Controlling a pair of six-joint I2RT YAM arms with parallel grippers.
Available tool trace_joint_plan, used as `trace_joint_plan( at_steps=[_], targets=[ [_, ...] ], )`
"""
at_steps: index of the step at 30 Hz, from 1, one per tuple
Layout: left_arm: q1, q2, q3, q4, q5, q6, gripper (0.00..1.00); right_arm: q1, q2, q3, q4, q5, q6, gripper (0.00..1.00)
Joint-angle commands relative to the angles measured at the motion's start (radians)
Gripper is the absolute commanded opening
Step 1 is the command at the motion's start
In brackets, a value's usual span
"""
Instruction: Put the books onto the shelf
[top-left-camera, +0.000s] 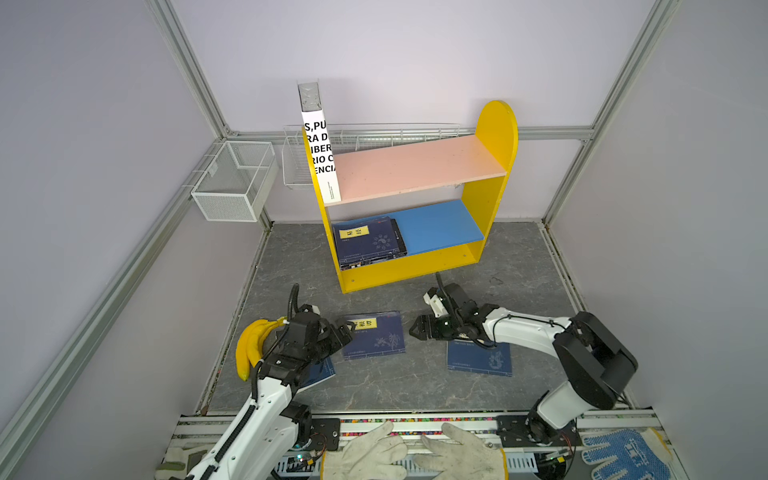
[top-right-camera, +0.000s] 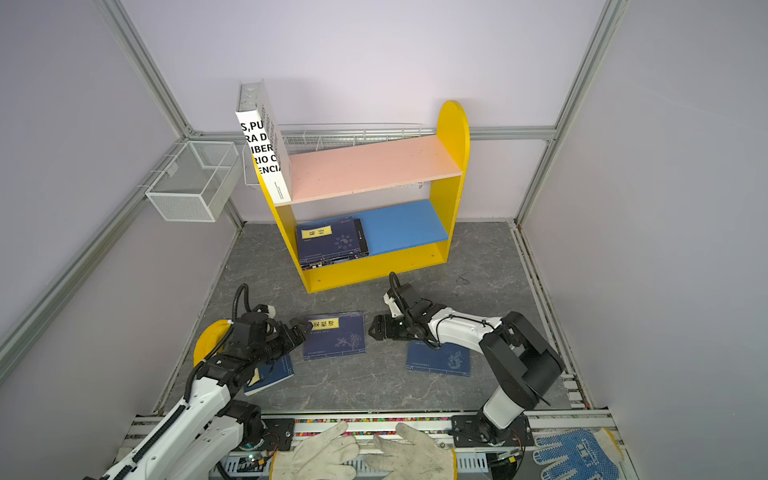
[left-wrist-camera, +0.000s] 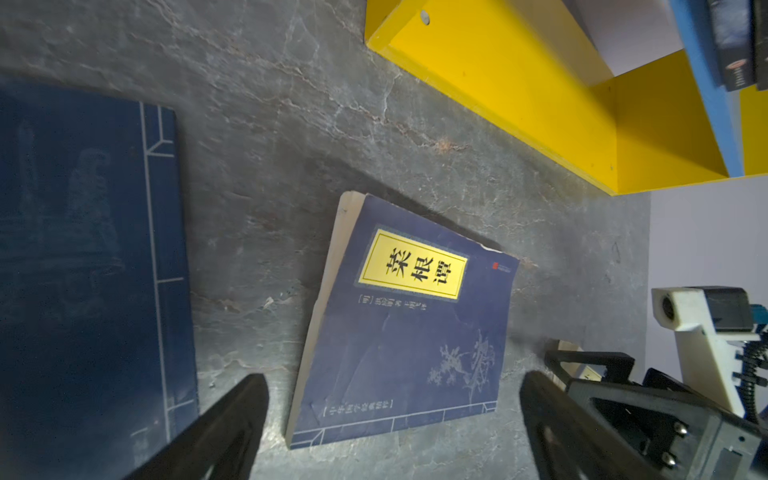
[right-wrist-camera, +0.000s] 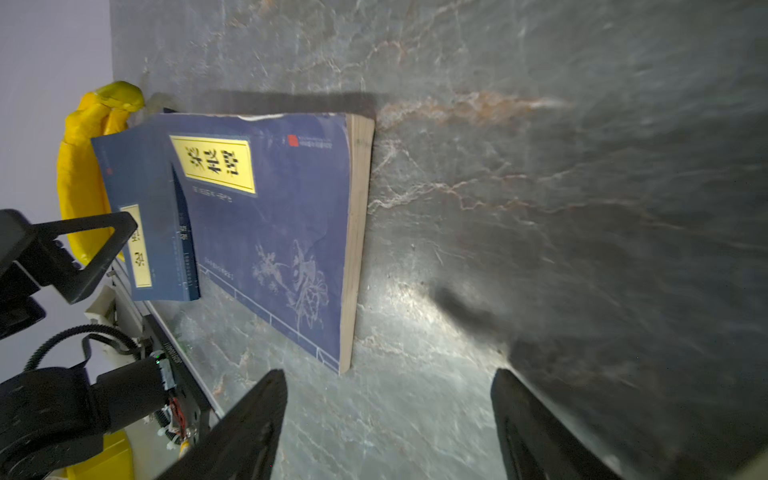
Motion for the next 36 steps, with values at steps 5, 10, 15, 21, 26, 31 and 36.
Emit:
trace_joint_plan(
  at_steps=[5,10,15,21,26,31,36],
  targets=[
    [-0.044,0.106,-0.060,0.149,-0.097,-0.082,0.93,0.065,0.114,0.007,0.146,0.048,0.127,0.81],
    [-0.090,0.168,-0.094,0.230,-0.118,-0.113,0.93,0.078,0.166,0.013,0.222,-0.010,0.166,0.79],
    [-0.093,0.252,-0.110,0.354,-0.058,-0.132,0.90,0.086,0.176,0.019,0.406,-0.155,0.229,0.72],
    [-0.094,0.279,-0.062,0.349,-0.027,-0.111,0.88,0.089,0.089,0.024,0.442,-0.185,0.247,0.41],
    [-0.093,0.249,-0.054,0.365,-0.001,-0.103,0.87,0.097,0.038,0.057,0.350,-0.174,0.183,0.25],
    [-0.093,0.187,-0.037,0.338,0.009,-0.079,0.88,0.113,0.042,0.118,0.219,-0.114,0.103,0.17],
    [-0.092,0.065,-0.001,0.241,-0.044,-0.042,0.93,0.110,0.043,0.140,0.175,-0.094,0.100,0.07]
  ],
)
